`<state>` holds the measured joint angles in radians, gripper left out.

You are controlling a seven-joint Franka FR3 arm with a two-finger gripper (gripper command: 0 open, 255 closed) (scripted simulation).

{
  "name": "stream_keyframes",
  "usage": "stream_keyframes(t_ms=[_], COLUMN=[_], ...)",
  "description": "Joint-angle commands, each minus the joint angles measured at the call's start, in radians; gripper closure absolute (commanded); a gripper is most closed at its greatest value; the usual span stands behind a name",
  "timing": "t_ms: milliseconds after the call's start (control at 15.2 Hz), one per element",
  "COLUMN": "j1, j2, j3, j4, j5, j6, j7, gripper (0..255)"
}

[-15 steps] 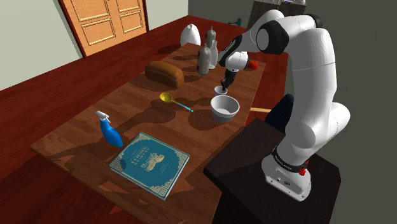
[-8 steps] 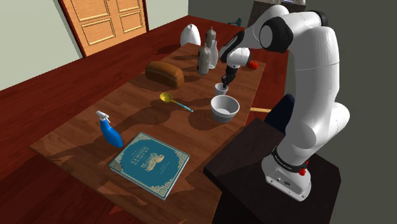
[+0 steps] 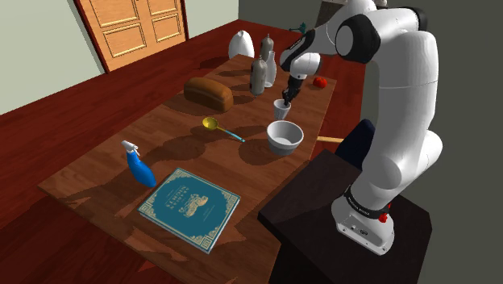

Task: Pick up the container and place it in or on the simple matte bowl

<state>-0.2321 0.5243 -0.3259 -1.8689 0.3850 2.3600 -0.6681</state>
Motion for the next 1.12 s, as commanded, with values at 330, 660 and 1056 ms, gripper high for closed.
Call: stream_keyframes(t_ms=[330, 660, 1056], j1=[0.016, 0.025, 0.032], j2=[-0.062, -0.102, -0.145], j3=[-0.022, -0.034, -0.047], j4=[0.009, 0.022, 0.045], j5=[-0.036, -0.06, -0.087], j6=[-0.067, -0.116, -0.178], j7=[0.031, 0.051, 0.073], gripper=[255, 255, 255])
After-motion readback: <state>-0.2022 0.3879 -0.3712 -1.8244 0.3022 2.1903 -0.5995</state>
